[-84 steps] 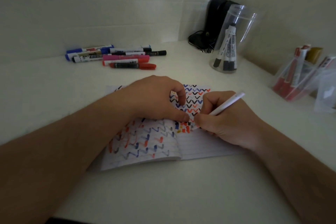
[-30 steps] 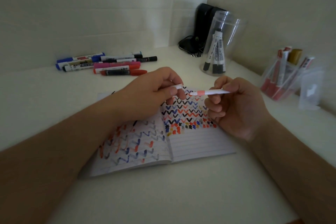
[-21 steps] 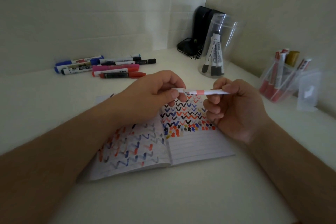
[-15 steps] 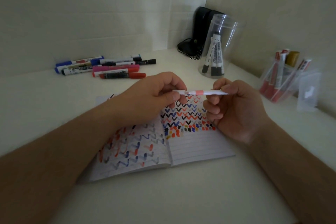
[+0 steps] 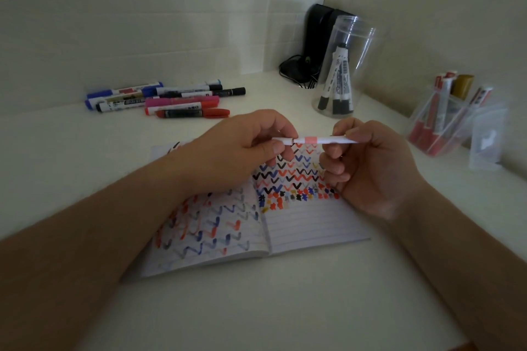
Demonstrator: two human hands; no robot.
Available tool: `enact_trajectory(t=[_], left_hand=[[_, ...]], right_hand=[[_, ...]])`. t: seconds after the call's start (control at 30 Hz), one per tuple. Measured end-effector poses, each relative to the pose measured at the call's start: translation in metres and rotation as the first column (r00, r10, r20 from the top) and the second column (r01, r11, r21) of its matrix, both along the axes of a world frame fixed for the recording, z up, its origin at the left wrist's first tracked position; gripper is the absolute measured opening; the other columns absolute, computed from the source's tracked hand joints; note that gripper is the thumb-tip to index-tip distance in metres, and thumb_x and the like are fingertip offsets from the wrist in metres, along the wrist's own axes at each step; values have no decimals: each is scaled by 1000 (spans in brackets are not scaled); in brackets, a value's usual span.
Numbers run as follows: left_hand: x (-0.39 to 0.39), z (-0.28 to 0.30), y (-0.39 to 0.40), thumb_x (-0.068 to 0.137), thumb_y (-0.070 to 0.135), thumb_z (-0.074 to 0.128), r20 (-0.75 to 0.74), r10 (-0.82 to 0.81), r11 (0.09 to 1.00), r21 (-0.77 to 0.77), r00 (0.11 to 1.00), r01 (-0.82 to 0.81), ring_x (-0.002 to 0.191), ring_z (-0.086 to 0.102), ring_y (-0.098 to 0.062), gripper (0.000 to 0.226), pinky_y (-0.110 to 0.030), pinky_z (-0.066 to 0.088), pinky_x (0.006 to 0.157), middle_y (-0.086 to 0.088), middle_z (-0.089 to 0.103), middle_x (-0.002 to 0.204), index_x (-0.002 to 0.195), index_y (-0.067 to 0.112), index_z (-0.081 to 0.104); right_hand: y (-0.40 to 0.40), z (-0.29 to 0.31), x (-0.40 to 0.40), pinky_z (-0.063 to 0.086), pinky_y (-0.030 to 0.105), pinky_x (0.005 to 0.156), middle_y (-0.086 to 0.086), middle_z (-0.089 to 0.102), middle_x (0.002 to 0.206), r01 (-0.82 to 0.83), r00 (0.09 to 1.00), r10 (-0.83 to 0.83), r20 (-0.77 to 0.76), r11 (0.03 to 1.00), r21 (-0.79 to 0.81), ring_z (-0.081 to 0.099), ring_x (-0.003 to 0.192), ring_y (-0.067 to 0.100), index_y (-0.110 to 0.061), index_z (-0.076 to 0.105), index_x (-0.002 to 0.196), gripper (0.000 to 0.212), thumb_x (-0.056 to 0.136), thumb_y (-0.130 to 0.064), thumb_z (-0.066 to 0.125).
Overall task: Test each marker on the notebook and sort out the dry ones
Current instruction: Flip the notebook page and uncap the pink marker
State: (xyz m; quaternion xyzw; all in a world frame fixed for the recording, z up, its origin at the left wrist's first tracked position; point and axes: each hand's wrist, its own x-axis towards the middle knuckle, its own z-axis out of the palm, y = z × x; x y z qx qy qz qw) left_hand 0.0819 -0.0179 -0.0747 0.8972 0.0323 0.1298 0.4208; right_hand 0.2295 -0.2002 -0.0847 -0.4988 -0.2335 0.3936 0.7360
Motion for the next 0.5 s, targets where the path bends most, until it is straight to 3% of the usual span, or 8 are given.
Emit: enact_trajectory(t=[0.17,0.23,0.37,0.5], left_hand=[[0,-1,-3,104,21,56,-22,25,999,35,999,-24,95,70,-6,22,-38,58,92,22,75,100,118,38,61],[0,-1,-3,105,22,56,-26,30,999,40,999,-28,95,70,-6,23,-41,57,92,22,75,100,119,39,61],[0,0,-4,106,23,53,-29,35,999,41,999,-34,94,69,-2,23,-34,58,91,22,75,98,122,37,62],[1,-3,-5,106,23,53,-8,10,999,47,1000,-9,91,69,0,22,-18,54,81,22,74,98,121,35,63]], right_hand=[[0,-1,-1,28,23,47,5,48,64,1,1000,-1,16,1000,0,33,56,18,-16,55,77,9,71,-16,48],[1,0,-2,28,23,46,5,49,64,2,1000,-2,24,1000,2,33,56,18,-16,55,77,9,71,-14,48],[0,-1,-3,27,24,46,4,50,64,1,998,-1,62,1000,3,34,55,18,-16,55,78,8,73,-12,51],[1,-3,-2,30,25,50,6,51,66,-20,991,21,130,1000,-8,39,55,18,-15,58,78,9,76,-7,57]])
